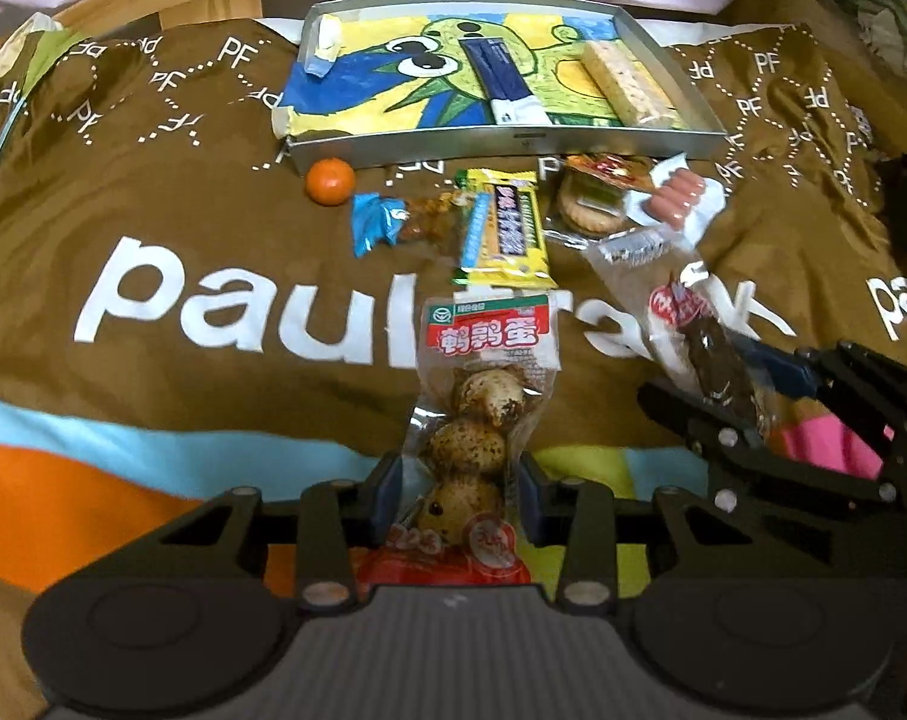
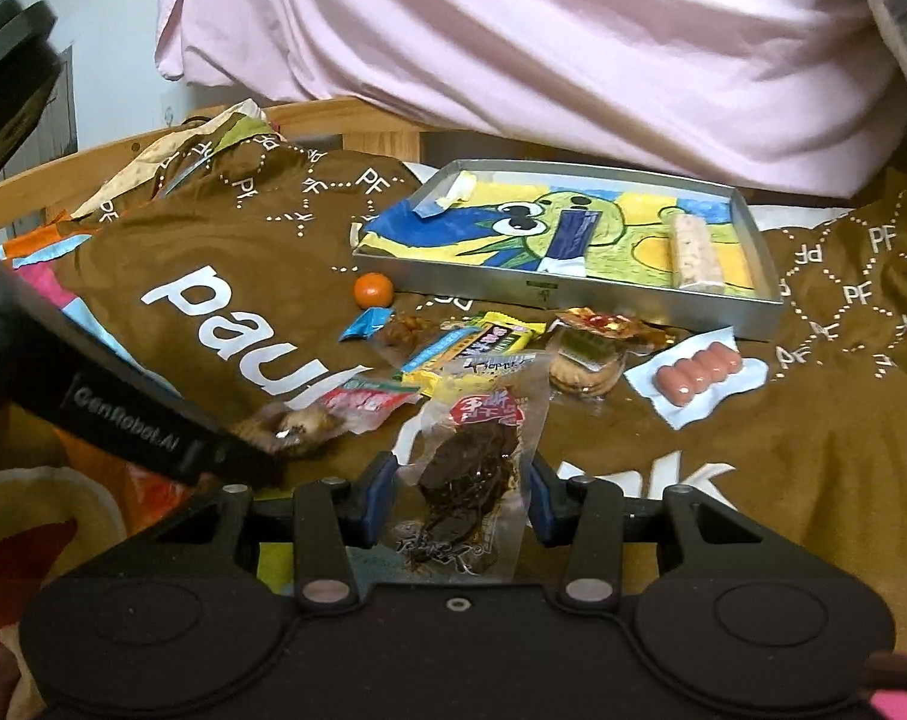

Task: Organize snacks
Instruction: 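Carry the quail egg packet with the left tool while the right tool carries the meat packet into the tray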

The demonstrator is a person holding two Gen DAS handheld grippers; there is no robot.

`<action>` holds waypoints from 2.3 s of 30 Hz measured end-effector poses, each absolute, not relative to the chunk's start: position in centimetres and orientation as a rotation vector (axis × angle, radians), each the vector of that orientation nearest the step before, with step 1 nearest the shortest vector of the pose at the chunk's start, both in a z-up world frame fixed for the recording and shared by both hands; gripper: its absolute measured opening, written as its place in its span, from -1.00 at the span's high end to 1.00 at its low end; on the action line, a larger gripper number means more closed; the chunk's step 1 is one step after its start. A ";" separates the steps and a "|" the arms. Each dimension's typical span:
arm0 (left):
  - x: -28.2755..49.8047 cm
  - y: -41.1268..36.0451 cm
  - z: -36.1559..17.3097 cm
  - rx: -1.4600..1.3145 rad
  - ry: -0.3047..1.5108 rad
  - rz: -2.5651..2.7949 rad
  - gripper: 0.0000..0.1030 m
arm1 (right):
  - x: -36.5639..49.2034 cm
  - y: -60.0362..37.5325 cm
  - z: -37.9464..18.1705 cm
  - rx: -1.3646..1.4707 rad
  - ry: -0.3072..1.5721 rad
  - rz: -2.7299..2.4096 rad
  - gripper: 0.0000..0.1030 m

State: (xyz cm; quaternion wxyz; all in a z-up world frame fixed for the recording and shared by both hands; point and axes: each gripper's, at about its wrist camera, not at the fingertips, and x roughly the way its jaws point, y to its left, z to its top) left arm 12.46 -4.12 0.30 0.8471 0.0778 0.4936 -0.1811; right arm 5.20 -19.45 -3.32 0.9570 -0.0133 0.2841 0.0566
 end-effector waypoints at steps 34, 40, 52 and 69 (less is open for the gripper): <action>18.1 -8.6 5.8 0.060 0.822 -0.237 0.18 | 9.3 -25.6 3.4 0.024 0.370 0.047 0.10; 21.8 -10.3 6.2 0.031 0.761 -0.218 0.18 | 13.6 -28.0 3.9 0.021 0.337 0.015 0.09; 30.1 -12.0 3.9 -0.074 0.711 -0.202 0.18 | 21.5 -30.3 1.6 0.041 0.281 -0.001 0.09; 35.1 -14.3 -1.2 -0.014 0.692 -0.146 0.18 | 28.6 -30.1 -3.5 0.061 0.337 0.027 0.08</action>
